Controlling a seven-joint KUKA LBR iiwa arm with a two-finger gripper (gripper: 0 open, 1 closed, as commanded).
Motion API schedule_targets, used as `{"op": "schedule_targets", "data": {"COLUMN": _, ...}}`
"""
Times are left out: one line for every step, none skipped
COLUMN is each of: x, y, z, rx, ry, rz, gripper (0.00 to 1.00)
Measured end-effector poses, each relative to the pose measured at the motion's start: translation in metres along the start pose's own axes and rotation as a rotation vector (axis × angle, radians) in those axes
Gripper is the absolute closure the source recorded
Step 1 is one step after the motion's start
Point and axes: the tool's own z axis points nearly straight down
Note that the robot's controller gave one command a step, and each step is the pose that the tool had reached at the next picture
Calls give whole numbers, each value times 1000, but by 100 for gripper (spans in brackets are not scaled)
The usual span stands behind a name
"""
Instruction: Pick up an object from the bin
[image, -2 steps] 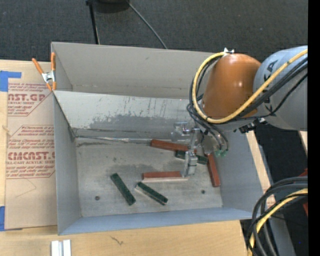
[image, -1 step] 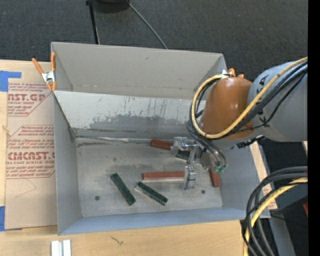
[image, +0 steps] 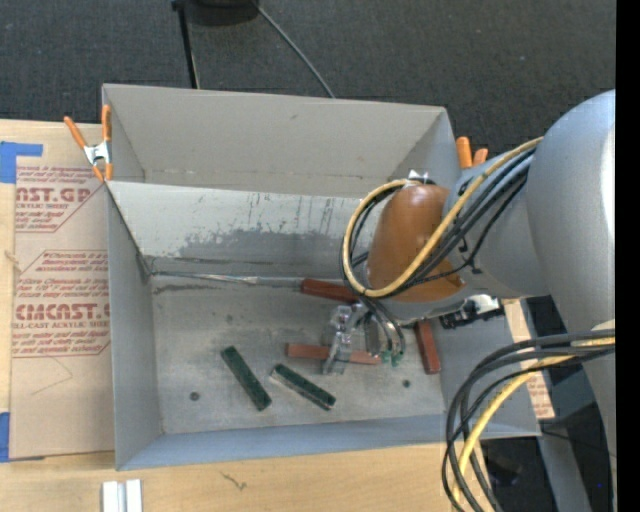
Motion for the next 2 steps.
{"op": "schedule_targets", "data": {"x": 0, "y": 0, "z": 0, "rx": 0, "ry": 0, "rz": 0, "gripper": 100}}
{"op": "schedule_targets", "data": {"x": -7, "y": 2, "z": -130, "rx": 0, "ry": -3, "rz": 31, "gripper": 100}}
